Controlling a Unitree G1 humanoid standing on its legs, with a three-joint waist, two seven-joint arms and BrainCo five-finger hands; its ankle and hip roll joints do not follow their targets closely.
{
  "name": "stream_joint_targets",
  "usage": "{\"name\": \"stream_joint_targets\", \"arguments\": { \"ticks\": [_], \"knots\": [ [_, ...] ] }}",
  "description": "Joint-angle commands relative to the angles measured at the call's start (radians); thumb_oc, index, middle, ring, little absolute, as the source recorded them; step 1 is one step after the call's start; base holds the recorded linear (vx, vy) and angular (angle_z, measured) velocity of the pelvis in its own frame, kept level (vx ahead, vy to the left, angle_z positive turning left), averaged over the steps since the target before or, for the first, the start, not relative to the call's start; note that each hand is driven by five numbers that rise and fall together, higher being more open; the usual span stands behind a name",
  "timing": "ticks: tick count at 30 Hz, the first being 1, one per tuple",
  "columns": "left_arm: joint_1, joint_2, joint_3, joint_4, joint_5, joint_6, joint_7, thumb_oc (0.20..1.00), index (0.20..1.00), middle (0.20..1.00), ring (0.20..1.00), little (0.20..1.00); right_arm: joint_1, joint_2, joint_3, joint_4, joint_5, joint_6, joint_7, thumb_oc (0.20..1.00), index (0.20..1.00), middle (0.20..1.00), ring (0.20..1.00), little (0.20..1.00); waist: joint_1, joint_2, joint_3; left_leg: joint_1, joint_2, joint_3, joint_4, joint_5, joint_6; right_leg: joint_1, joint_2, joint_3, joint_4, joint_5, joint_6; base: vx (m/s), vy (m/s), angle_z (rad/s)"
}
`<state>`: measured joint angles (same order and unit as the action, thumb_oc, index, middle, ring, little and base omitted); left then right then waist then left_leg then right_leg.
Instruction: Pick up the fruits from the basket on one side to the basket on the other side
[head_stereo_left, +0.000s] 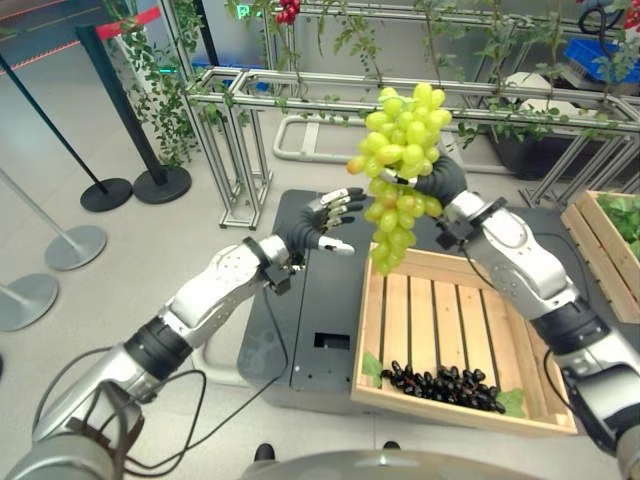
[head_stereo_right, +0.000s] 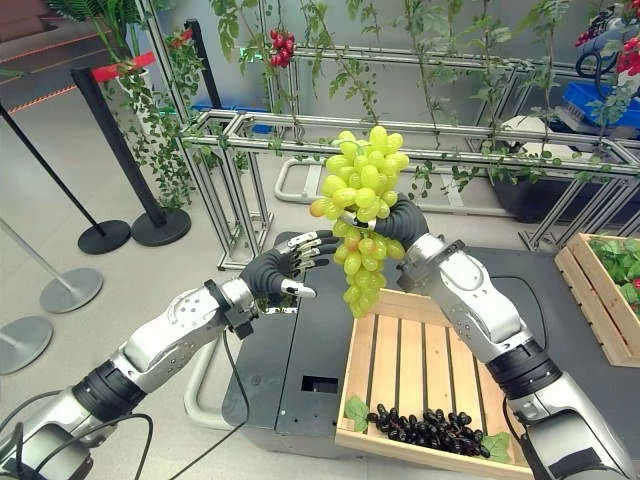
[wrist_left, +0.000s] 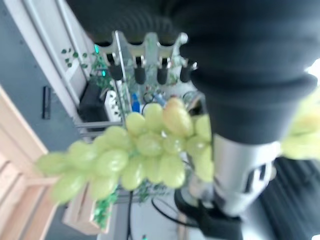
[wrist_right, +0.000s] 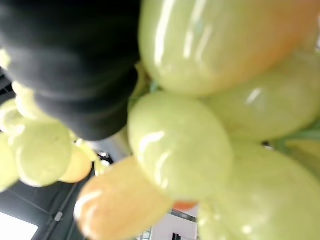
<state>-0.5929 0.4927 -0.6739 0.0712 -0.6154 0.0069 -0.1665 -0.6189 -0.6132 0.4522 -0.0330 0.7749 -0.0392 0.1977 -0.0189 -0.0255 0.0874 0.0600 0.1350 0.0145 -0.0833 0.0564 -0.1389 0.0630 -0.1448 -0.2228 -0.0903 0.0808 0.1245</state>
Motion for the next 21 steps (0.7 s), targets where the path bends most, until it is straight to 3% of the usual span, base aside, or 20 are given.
{"name": "stream_joint_targets", "arguments": {
  "ticks": [1,6,18,19,20,21],
  "knots": [
    [-0.099,0.026,0.000,0.016,0.037,-0.048,0.016,1.000,1.000,1.000,1.000,1.000,-0.110,0.023,-0.027,-0.050,0.008,-0.053,-0.001,0.200,0.200,0.200,0.200,0.200,-0.006,-0.057,-0.046,-0.024,0.005,-0.017,0.092,-0.073,0.033,-0.022,-0.066,0.012,0.120,-0.086,0.061,0.00,0.000,0.00],
    [-0.112,-0.018,-0.015,0.042,0.050,-0.046,0.028,1.000,1.000,1.000,1.000,1.000,-0.119,0.058,-0.003,-0.054,0.008,-0.049,-0.001,0.200,0.200,0.200,0.200,0.200,-0.009,-0.054,-0.045,-0.024,0.005,-0.015,0.094,-0.074,0.034,-0.023,-0.067,0.012,0.123,-0.087,0.060,0.00,0.000,0.00],
    [-0.114,-0.031,-0.034,0.050,0.026,-0.034,0.019,1.000,1.000,1.000,1.000,1.000,-0.143,0.091,0.031,-0.058,0.005,-0.049,0.002,0.200,0.200,0.200,0.200,0.200,-0.009,-0.052,-0.046,-0.025,0.000,-0.015,0.094,-0.076,0.039,-0.024,-0.070,0.016,0.121,-0.084,0.061,0.00,0.000,0.00],
    [-0.114,-0.031,-0.034,0.050,0.026,-0.034,0.019,0.768,0.768,0.768,0.768,0.768,-0.143,0.091,0.031,-0.058,0.005,-0.049,0.002,0.200,0.200,0.200,0.200,0.200,-0.009,-0.052,-0.046,-0.025,0.000,-0.016,0.094,-0.076,0.039,-0.024,-0.070,0.016,0.121,-0.084,0.061,0.00,0.000,0.00],
    [-0.110,-0.031,-0.035,0.045,0.018,-0.032,0.016,0.338,0.338,0.338,0.338,0.338,-0.144,0.092,0.033,-0.061,0.004,-0.048,0.005,0.200,0.200,0.200,0.200,0.200,-0.009,-0.052,-0.047,-0.025,0.000,-0.017,0.093,-0.076,0.039,-0.024,-0.070,0.014,0.121,-0.084,0.061,0.00,0.000,0.00],
    [-0.111,-0.032,-0.035,0.041,0.011,-0.032,0.013,0.200,0.200,0.200,0.200,0.200,-0.142,0.096,0.032,-0.061,0.005,-0.047,0.005,0.200,0.200,0.200,0.200,0.200,-0.009,-0.052,-0.047,-0.026,0.001,-0.017,0.092,-0.077,0.039,-0.023,-0.070,0.013,0.120,-0.084,0.061,0.00,0.000,0.00]
  ]
}}
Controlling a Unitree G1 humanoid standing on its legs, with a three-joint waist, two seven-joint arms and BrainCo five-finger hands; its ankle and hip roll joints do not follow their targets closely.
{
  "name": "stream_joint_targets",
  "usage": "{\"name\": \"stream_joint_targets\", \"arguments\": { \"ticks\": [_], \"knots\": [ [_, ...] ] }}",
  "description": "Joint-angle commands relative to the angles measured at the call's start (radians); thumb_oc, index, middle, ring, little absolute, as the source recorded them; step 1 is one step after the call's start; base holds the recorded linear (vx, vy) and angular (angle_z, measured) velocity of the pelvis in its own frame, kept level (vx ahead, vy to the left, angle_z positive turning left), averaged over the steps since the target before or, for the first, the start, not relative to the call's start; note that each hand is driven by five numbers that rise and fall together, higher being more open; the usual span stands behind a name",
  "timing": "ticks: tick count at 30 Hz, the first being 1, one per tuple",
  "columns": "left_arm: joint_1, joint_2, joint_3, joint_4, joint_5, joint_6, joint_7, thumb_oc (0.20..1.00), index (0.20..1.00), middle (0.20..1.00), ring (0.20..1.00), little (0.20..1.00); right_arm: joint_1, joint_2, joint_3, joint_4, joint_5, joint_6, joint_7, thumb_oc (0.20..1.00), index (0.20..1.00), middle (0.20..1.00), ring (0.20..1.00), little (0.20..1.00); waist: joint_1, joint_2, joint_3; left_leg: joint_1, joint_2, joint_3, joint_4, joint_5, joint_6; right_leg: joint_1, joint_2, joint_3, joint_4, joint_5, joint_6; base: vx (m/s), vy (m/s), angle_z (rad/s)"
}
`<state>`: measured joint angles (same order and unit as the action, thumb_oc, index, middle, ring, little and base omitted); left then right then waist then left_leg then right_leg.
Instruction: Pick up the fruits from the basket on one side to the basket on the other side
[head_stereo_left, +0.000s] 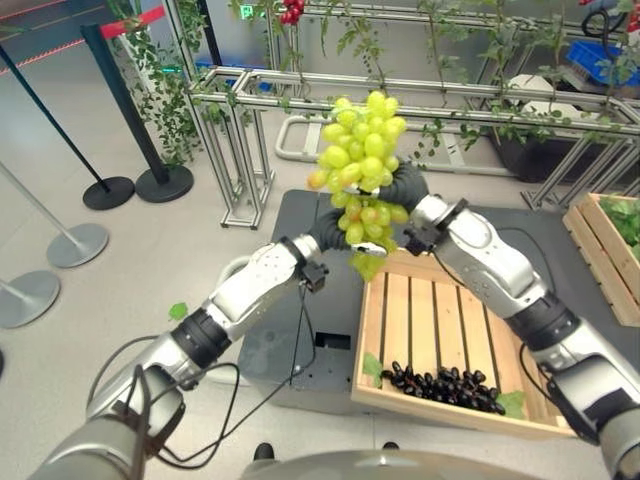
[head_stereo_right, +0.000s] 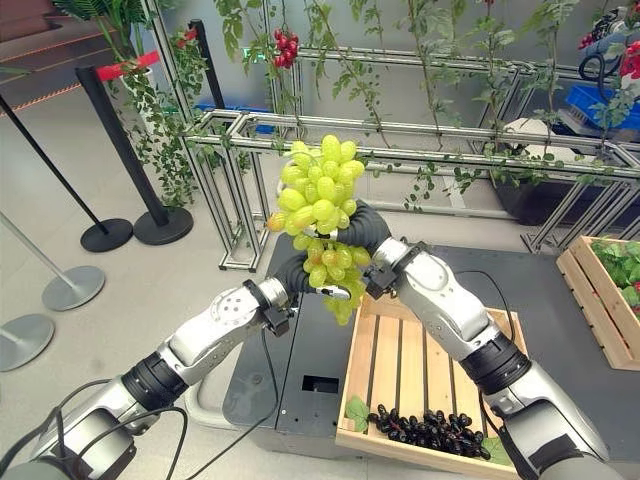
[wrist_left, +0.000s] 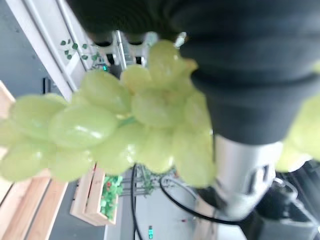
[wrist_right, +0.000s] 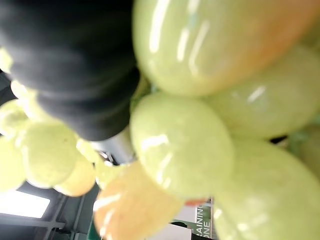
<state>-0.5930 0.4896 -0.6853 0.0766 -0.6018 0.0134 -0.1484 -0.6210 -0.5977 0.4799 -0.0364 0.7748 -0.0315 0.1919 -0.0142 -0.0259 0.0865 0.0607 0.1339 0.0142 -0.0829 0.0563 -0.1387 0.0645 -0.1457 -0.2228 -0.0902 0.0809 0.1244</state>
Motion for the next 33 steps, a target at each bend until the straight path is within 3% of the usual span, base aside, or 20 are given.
{"name": "stream_joint_targets", "arguments": {
  "ticks": [1,20,21,22,23,33],
  "knots": [
    [-0.111,-0.027,-0.024,0.034,-0.005,-0.038,-0.006,0.200,0.200,0.200,0.200,0.200,-0.139,0.083,0.002,-0.056,0.007,-0.057,0.010,0.200,0.200,0.200,0.200,0.200,-0.014,-0.052,-0.046,-0.026,0.002,-0.017,0.092,-0.077,0.039,-0.025,-0.070,0.013,0.119,-0.083,0.061,0.00,0.000,0.00],
    [-0.044,0.013,0.024,0.000,-0.013,-0.044,-0.011,0.200,0.200,0.200,0.200,0.200,-0.080,0.082,-0.025,-0.042,-0.006,-0.051,0.021,0.200,0.200,0.200,0.200,0.200,-0.008,-0.048,-0.043,-0.028,0.001,-0.024,0.089,-0.074,0.039,-0.025,-0.068,0.006,0.127,-0.090,0.058,0.00,0.000,0.00],
    [-0.037,0.018,0.028,-0.003,-0.019,-0.045,-0.011,0.200,0.200,0.200,0.200,0.200,-0.074,0.080,-0.031,-0.040,-0.006,-0.049,0.020,0.573,0.573,0.573,0.573,0.573,-0.008,-0.048,-0.043,-0.028,0.002,-0.025,0.088,-0.073,0.038,-0.025,-0.068,0.005,0.127,-0.090,0.058,0.00,0.000,0.00],
    [-0.037,0.018,0.028,-0.003,-0.019,-0.045,-0.011,0.200,0.200,0.200,0.200,0.200,-0.073,0.080,-0.031,-0.040,-0.006,-0.049,0.020,0.573,0.573,0.573,0.573,0.573,-0.008,-0.048,-0.043,-0.028,0.002,-0.025,0.088,-0.073,0.038,-0.025,-0.068,0.005,0.127,-0.090,0.058,0.00,0.000,0.00],
    [-0.030,0.023,0.031,-0.009,-0.023,-0.045,-0.016,0.200,0.200,0.200,0.200,0.200,-0.066,0.074,-0.036,-0.041,-0.009,-0.049,0.019,1.000,1.000,1.000,1.000,1.000,-0.007,-0.047,-0.043,-0.028,0.002,-0.027,0.087,-0.073,0.038,-0.023,-0.067,0.003,0.127,-0.091,0.058,0.00,0.000,0.00],
    [-0.015,0.043,0.052,-0.028,-0.035,-0.046,-0.023,0.200,0.200,0.200,0.200,0.200,-0.040,0.060,-0.060,-0.041,-0.019,-0.048,0.023,1.000,1.000,1.000,1.000,1.000,-0.008,-0.045,-0.047,-0.027,0.001,-0.028,0.087,-0.073,0.040,-0.018,-0.068,-0.001,0.127,-0.094,0.057,0.00,0.000,0.00]
  ]
}}
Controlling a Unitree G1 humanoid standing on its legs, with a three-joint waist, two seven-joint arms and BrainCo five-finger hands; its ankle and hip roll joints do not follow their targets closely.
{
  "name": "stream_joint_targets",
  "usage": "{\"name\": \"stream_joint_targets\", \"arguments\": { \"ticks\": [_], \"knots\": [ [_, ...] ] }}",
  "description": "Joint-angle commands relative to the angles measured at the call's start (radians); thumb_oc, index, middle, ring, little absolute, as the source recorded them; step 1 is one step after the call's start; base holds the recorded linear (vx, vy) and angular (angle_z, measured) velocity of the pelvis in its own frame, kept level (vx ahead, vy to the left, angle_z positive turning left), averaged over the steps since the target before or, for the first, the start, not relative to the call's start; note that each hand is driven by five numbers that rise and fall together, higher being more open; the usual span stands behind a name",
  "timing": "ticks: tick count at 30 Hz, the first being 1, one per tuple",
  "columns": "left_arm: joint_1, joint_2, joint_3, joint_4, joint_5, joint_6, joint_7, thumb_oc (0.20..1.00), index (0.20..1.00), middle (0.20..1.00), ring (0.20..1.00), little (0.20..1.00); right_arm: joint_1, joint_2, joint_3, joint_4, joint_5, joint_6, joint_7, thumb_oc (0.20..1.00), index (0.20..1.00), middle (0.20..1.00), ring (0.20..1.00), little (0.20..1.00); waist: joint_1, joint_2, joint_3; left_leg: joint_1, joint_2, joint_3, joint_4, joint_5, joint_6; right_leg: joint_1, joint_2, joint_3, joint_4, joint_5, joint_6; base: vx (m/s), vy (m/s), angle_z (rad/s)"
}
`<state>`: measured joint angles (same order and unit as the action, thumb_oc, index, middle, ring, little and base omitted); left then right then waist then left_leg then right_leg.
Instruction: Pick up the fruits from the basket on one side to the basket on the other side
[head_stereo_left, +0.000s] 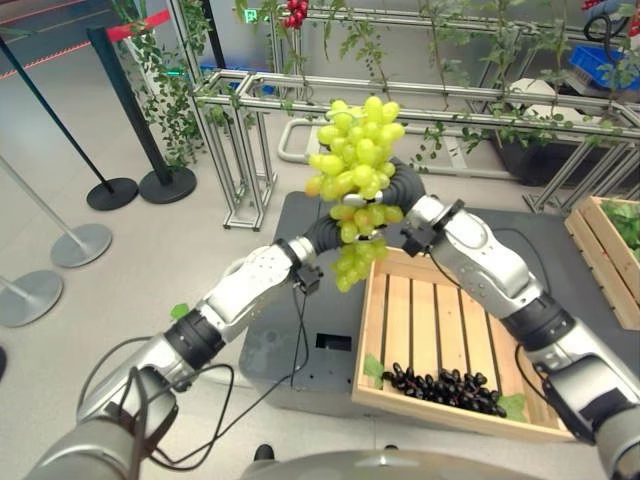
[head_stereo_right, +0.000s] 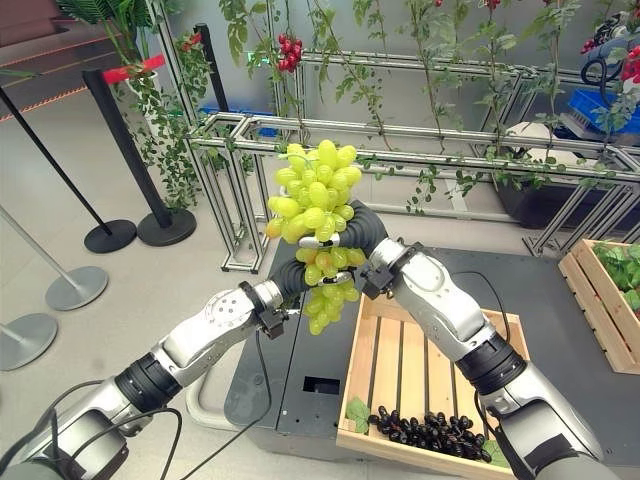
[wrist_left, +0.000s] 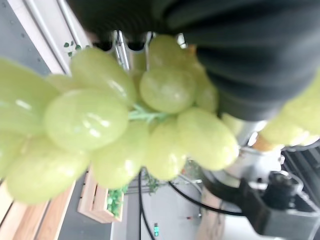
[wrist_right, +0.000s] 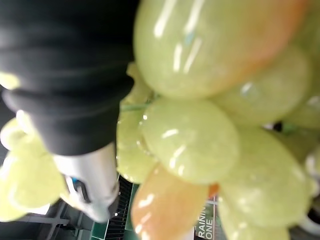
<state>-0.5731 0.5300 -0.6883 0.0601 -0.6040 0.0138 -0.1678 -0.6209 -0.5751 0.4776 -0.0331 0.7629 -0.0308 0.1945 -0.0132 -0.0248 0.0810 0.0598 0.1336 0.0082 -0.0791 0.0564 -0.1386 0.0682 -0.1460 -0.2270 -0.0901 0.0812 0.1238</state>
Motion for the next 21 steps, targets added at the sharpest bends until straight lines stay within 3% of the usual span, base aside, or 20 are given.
{"name": "stream_joint_targets", "arguments": {
  "ticks": [1,4,7,11,14,18,21],
  "knots": [
    [-0.024,0.010,0.069,-0.019,-0.040,-0.048,-0.007,0.200,0.200,0.200,0.200,0.200,-0.028,0.018,-0.073,-0.050,-0.017,-0.045,0.024,1.000,1.000,1.000,1.000,1.000,-0.011,-0.046,-0.042,-0.026,0.001,-0.022,0.084,-0.074,0.040,-0.022,-0.068,0.002,0.127,-0.094,0.058,0.00,0.000,0.00],
    [-0.011,0.024,0.088,-0.029,-0.045,-0.050,-0.007,0.200,0.200,0.200,0.200,0.200,-0.004,-0.017,-0.103,-0.056,-0.024,-0.046,0.028,1.000,1.000,1.000,1.000,1.000,-0.012,-0.047,-0.043,-0.025,0.000,-0.021,0.084,-0.074,0.040,-0.022,-0.067,0.001,0.126,-0.093,0.058,0.00,0.000,0.00],
    [0.037,0.066,0.149,-0.060,-0.062,-0.056,-0.024,0.200,0.200,0.200,0.200,0.200,0.112,-0.133,-0.247,-0.071,-0.011,-0.054,0.046,1.000,1.000,1.000,1.000,1.000,-0.020,-0.051,-0.043,-0.028,0.002,-0.021,0.082,-0.074,0.039,-0.021,-0.066,-0.003,0.123,-0.092,0.060,0.01,-0.002,0.04],
    [0.081,0.091,0.196,-0.071,-0.069,-0.060,-0.032,0.200,0.200,0.200,0.200,0.200,0.227,-0.173,-0.362,-0.059,0.002,-0.060,0.049,1.000,1.000,1.000,1.000,1.000,-0.025,-0.056,-0.044,-0.027,0.005,-0.021,0.081,-0.074,0.037,-0.023,-0.065,-0.004,0.125,-0.093,0.061,0.00,-0.002,0.01],
    [0.169,0.149,0.323,-0.111,-0.098,-0.073,-0.040,0.200,0.200,0.200,0.200,0.200,0.434,-0.247,-0.579,-0.056,-0.016,-0.067,0.056,1.000,1.000,1.000,1.000,1.000,-0.041,-0.061,-0.042,-0.027,0.009,-0.022,0.077,-0.074,0.034,-0.029,-0.060,-0.003,0.131,-0.097,0.061,0.00,-0.007,0.01],
    [0.235,0.191,0.399,-0.135,-0.127,-0.078,-0.050,0.200,0.200,0.200,0.200,0.200,0.548,-0.248,-0.702,-0.020,-0.015,-0.076,0.054,1.000,1.000,1.000,1.000,1.000,-0.050,-0.061,-0.042,-0.026,0.014,-0.020,0.073,-0.074,0.031,-0.035,-0.057,-0.001,0.134,-0.101,0.062,0.00,-0.005,0.01],
    [0.332,0.236,0.524,-0.156,-0.164,-0.089,-0.060,0.200,0.200,0.200,0.200,0.200,0.643,-0.222,-0.811,0.046,-0.027,-0.079,0.049,1.000,1.000,1.000,1.000,1.000,-0.061,-0.054,-0.039,-0.020,0.019,-0.012,0.068,-0.073,0.028,-0.039,-0.053,0.006,0.135,-0.104,0.061,0.00,-0.006,-0.03]
  ]
}}
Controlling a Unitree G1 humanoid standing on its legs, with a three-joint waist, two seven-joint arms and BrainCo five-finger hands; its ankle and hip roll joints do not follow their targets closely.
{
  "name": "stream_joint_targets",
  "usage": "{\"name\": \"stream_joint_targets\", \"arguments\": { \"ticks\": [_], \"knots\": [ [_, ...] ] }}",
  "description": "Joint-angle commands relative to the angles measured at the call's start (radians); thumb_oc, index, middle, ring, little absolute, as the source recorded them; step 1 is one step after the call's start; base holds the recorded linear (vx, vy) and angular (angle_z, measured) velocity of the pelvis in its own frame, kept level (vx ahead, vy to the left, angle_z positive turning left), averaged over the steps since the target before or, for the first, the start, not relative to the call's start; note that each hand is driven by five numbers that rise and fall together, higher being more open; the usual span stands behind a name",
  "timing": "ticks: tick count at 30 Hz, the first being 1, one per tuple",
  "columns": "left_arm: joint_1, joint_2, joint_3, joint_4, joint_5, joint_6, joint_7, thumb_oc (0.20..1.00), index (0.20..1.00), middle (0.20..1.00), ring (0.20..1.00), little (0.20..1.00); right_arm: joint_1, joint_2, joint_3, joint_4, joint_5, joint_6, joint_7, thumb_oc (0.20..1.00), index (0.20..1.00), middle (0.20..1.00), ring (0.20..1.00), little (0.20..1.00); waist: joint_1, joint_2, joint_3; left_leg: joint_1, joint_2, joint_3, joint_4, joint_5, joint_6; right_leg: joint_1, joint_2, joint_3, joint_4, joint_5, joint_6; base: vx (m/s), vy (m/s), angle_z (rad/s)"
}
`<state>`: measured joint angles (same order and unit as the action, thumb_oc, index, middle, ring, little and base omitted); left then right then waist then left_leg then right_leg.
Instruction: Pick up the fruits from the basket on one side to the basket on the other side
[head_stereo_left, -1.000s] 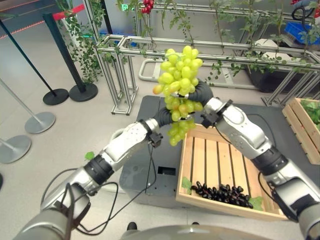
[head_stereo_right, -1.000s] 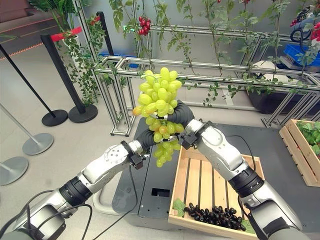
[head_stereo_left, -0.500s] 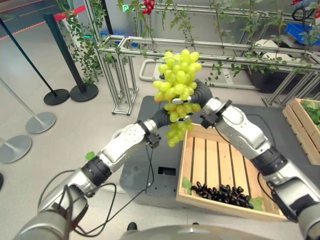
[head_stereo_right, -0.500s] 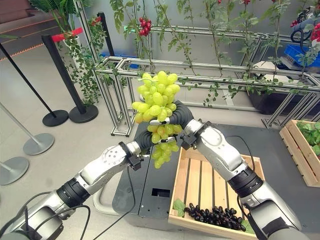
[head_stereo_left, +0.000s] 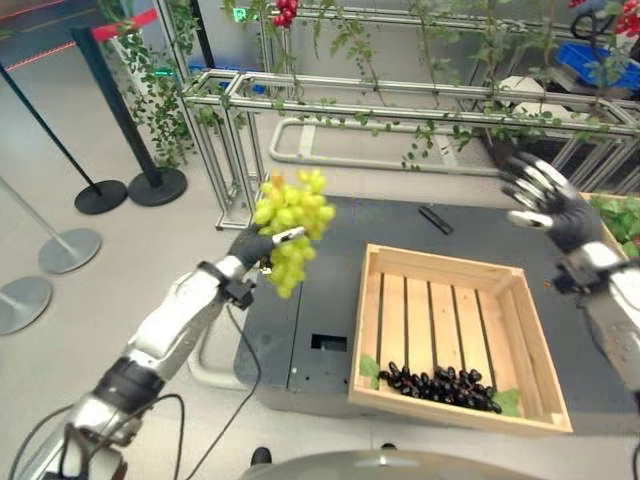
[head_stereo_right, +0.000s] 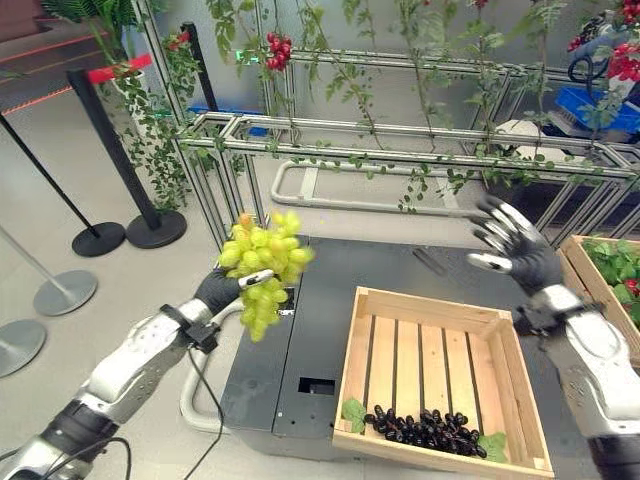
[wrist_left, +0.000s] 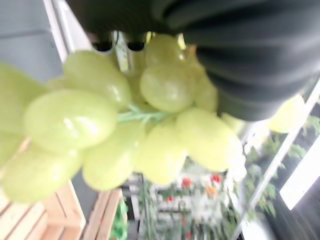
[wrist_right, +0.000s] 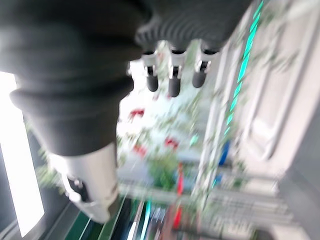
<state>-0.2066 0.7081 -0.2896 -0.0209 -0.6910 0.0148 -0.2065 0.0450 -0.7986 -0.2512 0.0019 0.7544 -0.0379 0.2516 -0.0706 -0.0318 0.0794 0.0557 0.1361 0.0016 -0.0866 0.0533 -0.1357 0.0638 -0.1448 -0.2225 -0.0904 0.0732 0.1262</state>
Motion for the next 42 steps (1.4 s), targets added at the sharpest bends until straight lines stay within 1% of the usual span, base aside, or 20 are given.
{"name": "stream_joint_targets", "arguments": {
  "ticks": [1,4,11,14,15,16,17,19,20,21,23,24,25,27,28,29,30,33,39,42],
  "knots": [
    [-0.007,0.066,0.153,-0.082,-0.085,-0.093,-0.022,0.200,0.200,0.200,0.200,0.200,-0.016,0.006,-0.096,0.027,-0.022,-0.071,-0.011,1.000,1.000,1.000,1.000,1.000,-0.005,-0.045,-0.038,-0.013,0.017,-0.002,0.075,-0.070,0.025,-0.036,-0.053,0.006,0.137,-0.097,0.059,0.01,0.000,-0.08],
    [0.060,0.077,0.222,-0.087,-0.097,-0.098,-0.028,0.200,0.200,0.200,0.200,0.200,0.001,0.028,-0.121,0.055,-0.026,-0.079,-0.017,1.000,1.000,1.000,1.000,1.000,-0.006,-0.037,-0.037,-0.007,0.018,0.005,0.074,-0.071,0.025,-0.037,-0.051,0.014,0.134,-0.098,0.059,0.01,0.005,-0.17],
    [0.180,0.034,0.352,-0.105,-0.130,-0.113,-0.014,0.200,0.200,0.200,0.200,0.200,0.000,0.122,-0.158,0.064,-0.025,-0.104,-0.056,1.000,1.000,1.000,1.000,1.000,-0.004,-0.025,-0.034,-0.001,0.017,0.008,0.074,-0.074,0.028,-0.036,-0.050,0.019,0.137,-0.104,0.055,0.00,0.001,-0.02],
    [0.243,-0.026,0.448,-0.107,-0.132,-0.139,0.011,0.200,0.200,0.200,0.200,0.200,0.005,0.165,-0.174,0.051,-0.047,-0.117,-0.071,1.000,1.000,1.000,1.000,1.000,0.007,-0.022,-0.029,-0.002,0.016,0.003,0.078,-0.078,0.030,-0.038,-0.051,0.017,0.151,-0.112,0.053,0.00,0.000,0.00],
    [0.246,-0.027,0.450,-0.109,-0.132,-0.138,0.012,0.200,0.200,0.200,0.200,0.200,0.005,0.166,-0.172,0.050,-0.048,-0.117,-0.071,1.000,1.000,1.000,1.000,1.000,0.005,-0.021,-0.029,-0.002,0.016,0.003,0.078,-0.078,0.030,-0.038,-0.051,0.017,0.152,-0.113,0.053,0.00,0.000,0.00],
    [0.280,-0.091,0.517,-0.112,-0.130,-0.165,0.041,0.200,0.200,0.200,0.200,0.200,0.007,0.213,-0.181,0.044,-0.049,-0.129,-0.086,1.000,1.000,1.000,1.000,1.000,0.017,-0.021,-0.022,-0.008,0.015,-0.004,0.086,-0.080,0.032,-0.040,-0.050,0.012,0.162,-0.121,0.050,0.00,0.000,0.00],
    [0.284,-0.092,0.519,-0.115,-0.129,-0.164,0.042,0.200,0.200,0.200,0.200,0.200,0.007,0.214,-0.179,0.042,-0.050,-0.129,-0.087,1.000,1.000,1.000,1.000,1.000,0.014,-0.020,-0.022,-0.009,0.015,-0.005,0.087,-0.081,0.032,-0.040,-0.050,0.011,0.163,-0.122,0.050,0.00,0.000,0.00],
    [0.352,-0.170,0.627,-0.128,-0.101,-0.196,0.072,0.200,0.200,0.200,0.200,0.200,0.024,0.282,-0.204,0.018,-0.065,-0.143,-0.095,1.000,1.000,1.000,1.000,1.000,0.035,-0.019,-0.011,-0.029,0.016,-0.023,0.096,-0.075,0.029,-0.046,-0.048,-0.005,0.181,-0.135,0.042,-0.01,-0.019,0.05],
    [0.356,-0.172,0.629,-0.131,-0.100,-0.195,0.073,0.200,0.200,0.200,0.200,0.200,0.025,0.283,-0.203,0.016,-0.066,-0.142,-0.096,1.000,1.000,1.000,1.000,1.000,0.032,-0.019,-0.011,-0.030,0.016,-0.025,0.097,-0.075,0.029,-0.047,-0.048,-0.007,0.182,-0.136,0.042,-0.02,-0.040,0.15],
    [0.390,-0.214,0.692,-0.139,-0.067,-0.215,0.099,0.200,0.200,0.200,0.200,0.200,0.037,0.328,-0.211,0.004,-0.063,-0.150,-0.095,1.000,1.000,1.000,1.000,1.000,0.049,-0.020,-0.004,-0.043,0.020,-0.043,0.093,-0.067,0.024,-0.053,-0.044,-0.025,0.196,-0.146,0.036,-0.02,-0.031,0.21],
    [0.403,-0.231,0.719,-0.151,-0.052,-0.220,0.110,0.200,0.200,0.200,0.200,0.200,0.044,0.342,-0.217,-0.007,-0.065,-0.149,-0.093,1.000,1.000,1.000,1.000,1.000,0.055,-0.020,-0.001,-0.054,0.024,-0.058,0.092,-0.061,0.019,-0.056,-0.044,-0.042,0.206,-0.152,0.032,-0.04,-0.046,0.39],
    [0.415,-0.246,0.746,-0.130,-0.044,-0.224,0.119,0.200,0.200,0.200,0.200,0.200,0.049,0.360,-0.219,-0.015,-0.059,-0.153,-0.091,1.000,1.000,1.000,1.000,1.000,0.076,-0.020,0.008,-0.074,0.026,-0.084,0.089,-0.049,0.011,-0.064,-0.043,-0.068,0.221,-0.161,0.026,-0.06,-0.046,0.52],
    [0.415,-0.246,0.746,-0.129,-0.043,-0.224,0.119,0.200,0.200,0.200,0.200,0.200,0.049,0.361,-0.219,-0.015,-0.059,-0.153,-0.091,1.000,1.000,1.000,1.000,1.000,0.072,-0.020,0.007,-0.076,0.026,-0.088,0.089,-0.048,0.010,-0.065,-0.043,-0.072,0.222,-0.162,0.026,-0.05,-0.042,0.53],
    [0.421,-0.251,0.766,-0.120,-0.014,-0.230,0.130,0.200,0.200,0.200,0.200,0.200,0.049,0.377,-0.218,-0.025,-0.050,-0.153,-0.086,1.000,1.000,1.000,1.000,1.000,0.098,-0.022,0.017,-0.096,0.024,-0.120,0.085,-0.034,0.003,-0.068,-0.042,-0.103,0.228,-0.167,0.019,-0.05,-0.040,0.56],
    [0.420,-0.253,0.764,-0.120,-0.003,-0.228,0.134,0.200,0.200,0.200,0.200,0.200,0.047,0.379,-0.215,-0.027,-0.052,-0.155,-0.088,1.000,1.000,1.000,1.000,1.000,0.102,-0.024,0.023,-0.112,0.020,-0.143,0.087,-0.027,0.000,-0.069,-0.043,-0.128,0.230,-0.168,0.017,-0.14,-0.063,0.79],
    [0.399,-0.247,0.765,-0.127,0.030,-0.235,0.142,0.200,0.200,0.200,0.200,0.200,0.040,0.383,-0.211,-0.026,-0.053,-0.165,-0.091,1.000,1.000,1.000,1.000,1.000,0.125,-0.024,0.044,-0.150,0.012,-0.181,0.088,-0.006,-0.010,-0.063,-0.046,-0.183,0.223,-0.169,0.012,-0.12,-0.046,0.71],
    [0.399,-0.247,0.764,-0.127,0.030,-0.235,0.142,0.200,0.200,0.200,0.200,0.200,0.039,0.383,-0.211,-0.026,-0.053,-0.165,-0.091,1.000,1.000,1.000,1.000,1.000,0.122,-0.024,0.043,-0.153,0.011,-0.185,0.088,-0.005,-0.010,-0.063,-0.047,-0.186,0.222,-0.167,0.013,-0.14,-0.022,0.92],
    [0.371,-0.247,0.747,-0.134,0.050,-0.247,0.137,0.200,0.200,0.200,0.200,0.200,0.022,0.379,-0.220,-0.026,-0.076,-0.180,-0.120,1.000,1.000,1.000,1.000,1.000,0.140,-0.012,0.052,-0.206,0.014,-0.157,0.072,0.029,-0.018,-0.038,-0.074,-0.294,0.203,-0.164,0.022,-0.05,0.084,1.20],
    [0.374,-0.240,0.754,-0.123,0.084,-0.253,0.159,0.200,0.200,0.200,0.200,0.200,-0.008,0.409,-0.193,-0.014,-0.106,-0.175,-0.146,1.000,1.000,1.000,1.000,1.000,0.159,-0.011,0.049,-0.188,-0.022,-0.162,0.071,0.000,0.012,-0.026,-0.113,-0.300,0.223,-0.148,0.038,0.04,0.099,0.46],
    [0.373,-0.240,0.760,-0.125,0.099,-0.255,0.162,0.200,0.200,0.200,0.200,0.200,-0.004,0.417,-0.192,-0.018,-0.115,-0.168,-0.146,1.000,1.000,1.000,1.000,1.000,0.163,-0.017,0.043,-0.185,-0.028,-0.156,0.067,-0.004,0.014,-0.020,-0.117,-0.303,0.211,-0.147,0.041,0.04,0.057,0.00]
  ]
}}
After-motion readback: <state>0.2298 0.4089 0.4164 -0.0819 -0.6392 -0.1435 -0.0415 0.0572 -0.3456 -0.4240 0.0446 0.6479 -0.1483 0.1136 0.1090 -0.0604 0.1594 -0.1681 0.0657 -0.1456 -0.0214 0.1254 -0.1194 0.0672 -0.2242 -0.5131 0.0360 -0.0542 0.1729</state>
